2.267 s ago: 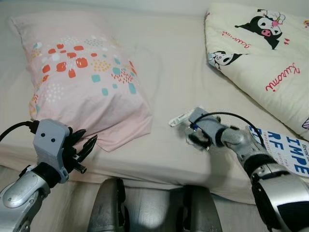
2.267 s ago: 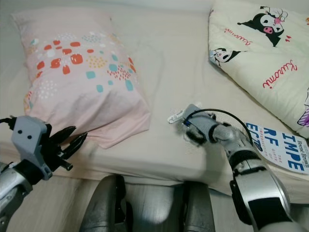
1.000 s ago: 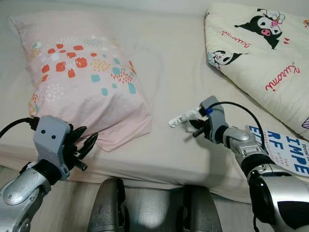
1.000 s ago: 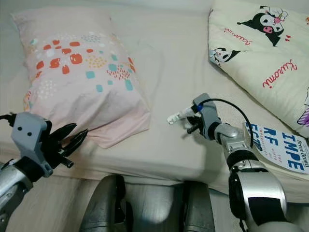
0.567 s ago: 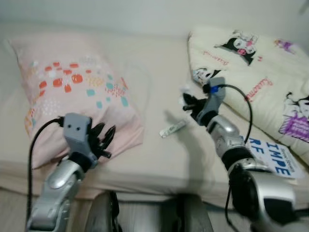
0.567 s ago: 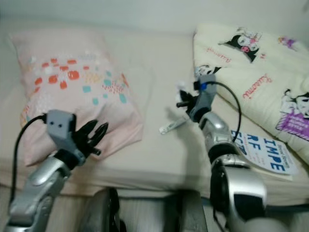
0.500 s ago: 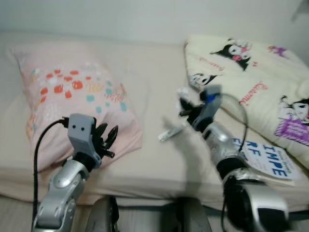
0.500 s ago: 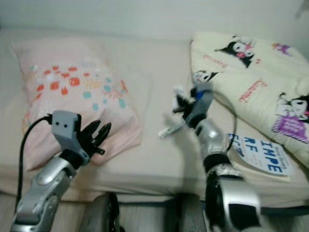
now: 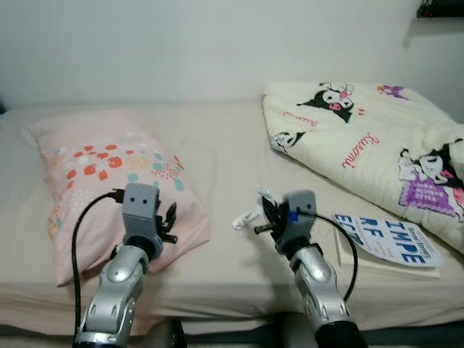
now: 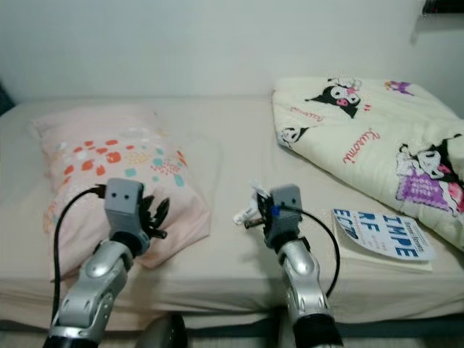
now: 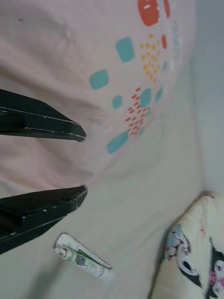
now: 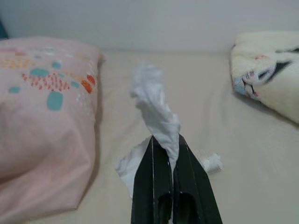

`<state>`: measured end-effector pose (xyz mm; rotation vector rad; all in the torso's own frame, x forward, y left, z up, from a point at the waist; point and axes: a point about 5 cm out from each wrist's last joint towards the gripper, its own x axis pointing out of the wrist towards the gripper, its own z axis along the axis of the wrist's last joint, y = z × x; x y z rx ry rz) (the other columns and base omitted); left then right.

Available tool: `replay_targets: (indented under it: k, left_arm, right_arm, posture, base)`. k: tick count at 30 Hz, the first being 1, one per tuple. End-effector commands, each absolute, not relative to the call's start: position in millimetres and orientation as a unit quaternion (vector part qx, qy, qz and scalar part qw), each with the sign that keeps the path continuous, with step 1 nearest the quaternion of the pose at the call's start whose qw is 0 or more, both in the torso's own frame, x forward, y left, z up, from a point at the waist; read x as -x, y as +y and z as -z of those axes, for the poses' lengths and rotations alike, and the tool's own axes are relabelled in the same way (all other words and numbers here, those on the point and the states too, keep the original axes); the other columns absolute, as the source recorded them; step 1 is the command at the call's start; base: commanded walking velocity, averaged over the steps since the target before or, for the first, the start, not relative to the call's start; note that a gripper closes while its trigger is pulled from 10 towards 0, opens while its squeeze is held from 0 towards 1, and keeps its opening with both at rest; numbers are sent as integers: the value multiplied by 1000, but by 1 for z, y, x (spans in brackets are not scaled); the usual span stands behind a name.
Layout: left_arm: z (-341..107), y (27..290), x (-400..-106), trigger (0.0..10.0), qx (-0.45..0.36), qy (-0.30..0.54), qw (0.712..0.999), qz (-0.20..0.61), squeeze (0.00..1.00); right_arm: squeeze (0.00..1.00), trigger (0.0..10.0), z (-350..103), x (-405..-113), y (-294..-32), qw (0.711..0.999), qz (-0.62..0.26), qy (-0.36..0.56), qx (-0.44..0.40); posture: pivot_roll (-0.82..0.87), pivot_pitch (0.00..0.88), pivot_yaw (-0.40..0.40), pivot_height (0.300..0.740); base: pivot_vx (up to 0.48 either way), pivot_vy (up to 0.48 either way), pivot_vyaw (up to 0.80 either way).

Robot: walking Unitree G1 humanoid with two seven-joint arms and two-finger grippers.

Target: Clean up the room

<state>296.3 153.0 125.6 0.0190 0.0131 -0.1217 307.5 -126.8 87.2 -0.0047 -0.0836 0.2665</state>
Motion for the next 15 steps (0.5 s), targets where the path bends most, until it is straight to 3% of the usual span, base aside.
replay_targets:
  k: [1,15]
  left_arm:
    - [-124,150,-298,10000,-14,7,998,60,0]
    - [-111,145,-290,10000,-26,7,999,30,0]
  right_arm:
    - [0,10000,-86,-305,-128,992,-122,-45,3]
    - [0,10000,-88,-298,-136,994,-106,-10,4]
  posture:
    - [-14,13,38,612]
    - [-8,5,-59,652]
  base:
    - [0,0,0]
    - [0,0,0]
